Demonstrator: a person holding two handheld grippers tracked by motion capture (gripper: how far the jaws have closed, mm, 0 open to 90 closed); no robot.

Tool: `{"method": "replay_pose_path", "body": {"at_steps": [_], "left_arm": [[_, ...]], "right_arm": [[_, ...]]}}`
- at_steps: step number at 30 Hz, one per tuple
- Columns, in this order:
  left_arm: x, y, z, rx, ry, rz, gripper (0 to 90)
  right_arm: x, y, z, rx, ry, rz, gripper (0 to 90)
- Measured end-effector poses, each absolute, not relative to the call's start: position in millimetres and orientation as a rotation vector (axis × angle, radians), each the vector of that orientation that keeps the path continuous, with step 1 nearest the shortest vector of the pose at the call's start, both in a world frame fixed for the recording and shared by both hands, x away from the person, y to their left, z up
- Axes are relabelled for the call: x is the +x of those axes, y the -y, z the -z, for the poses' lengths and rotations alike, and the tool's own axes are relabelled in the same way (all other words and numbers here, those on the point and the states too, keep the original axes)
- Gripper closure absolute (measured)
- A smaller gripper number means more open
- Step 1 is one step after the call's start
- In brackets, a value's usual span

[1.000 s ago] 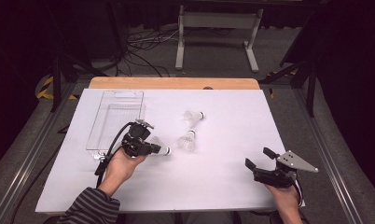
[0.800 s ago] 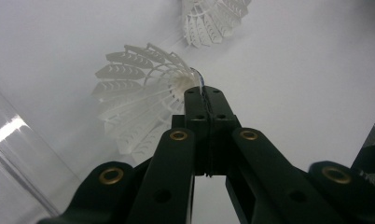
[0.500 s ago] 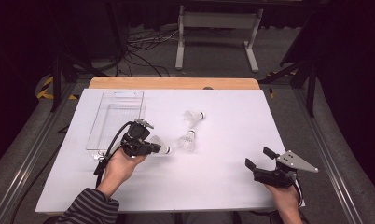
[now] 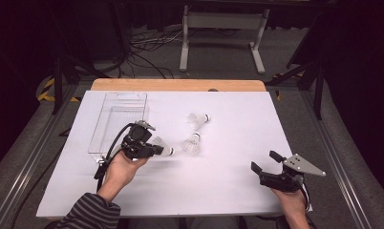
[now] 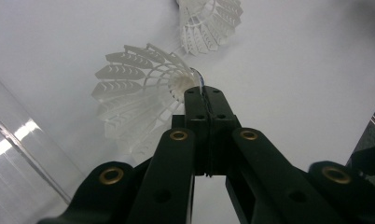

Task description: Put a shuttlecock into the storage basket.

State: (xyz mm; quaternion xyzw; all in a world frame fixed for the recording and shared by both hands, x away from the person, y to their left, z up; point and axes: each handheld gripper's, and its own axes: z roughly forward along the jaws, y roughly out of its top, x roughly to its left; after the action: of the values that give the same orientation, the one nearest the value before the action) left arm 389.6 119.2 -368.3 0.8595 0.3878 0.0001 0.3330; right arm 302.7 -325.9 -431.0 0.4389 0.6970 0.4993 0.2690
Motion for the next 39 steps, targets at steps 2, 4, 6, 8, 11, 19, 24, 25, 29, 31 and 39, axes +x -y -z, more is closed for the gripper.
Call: {"method": "replay_pose_path", "body": {"at_steps": [2, 4, 6, 8, 11, 19, 24, 25, 29, 31, 39], "left_arm": [[389.9, -120.1, 367.3, 2.248, -1.009, -0.010, 90.0], [389.6, -120.3, 366.5, 2.244, -1.011, -0.008, 90.0], [389.3, -120.6, 365.7, 2.245, -1.011, -0.009, 90.0], [389.2, -121.0, 365.0, 2.244, -1.006, -0.012, 90.0], [388.8, -121.5, 363.8, 2.243, -1.007, -0.012, 90.0], [388.3, -124.1, 361.1, 2.231, -1.007, -0.013, 90.0], [388.4, -125.2, 359.9, 2.224, -1.010, -0.015, 90.0], [388.4, -125.4, 359.6, 2.226, -1.007, -0.016, 90.0], [388.3, -126.4, 358.4, 2.228, -1.005, -0.022, 90.0], [388.5, -127.1, 357.6, 2.223, -1.008, -0.024, 90.0], [388.5, -129.6, 353.4, 2.215, -1.006, -0.031, 90.0]], "right_arm": [[302.7, 326.0, 431.0, 1.185, -1.879, -1.347, 13.2], [302.7, 326.0, 431.0, 1.184, -1.879, -1.347, 13.2], [302.7, 325.9, 431.0, 1.184, -1.879, -1.346, 13.3], [302.7, 325.9, 431.0, 1.184, -1.879, -1.346, 13.3], [302.7, 325.9, 431.0, 1.185, -1.879, -1.346, 13.2], [302.7, 325.9, 430.9, 1.184, -1.878, -1.346, 13.2], [302.7, 325.8, 430.9, 1.184, -1.878, -1.345, 13.2], [302.7, 325.8, 430.9, 1.184, -1.878, -1.345, 13.2], [302.8, 325.6, 431.0, 1.184, -1.880, -1.344, 13.2], [302.7, 325.6, 431.0, 1.183, -1.879, -1.344, 13.2], [302.6, 325.8, 430.8, 1.184, -1.875, -1.347, 13.2]]}}
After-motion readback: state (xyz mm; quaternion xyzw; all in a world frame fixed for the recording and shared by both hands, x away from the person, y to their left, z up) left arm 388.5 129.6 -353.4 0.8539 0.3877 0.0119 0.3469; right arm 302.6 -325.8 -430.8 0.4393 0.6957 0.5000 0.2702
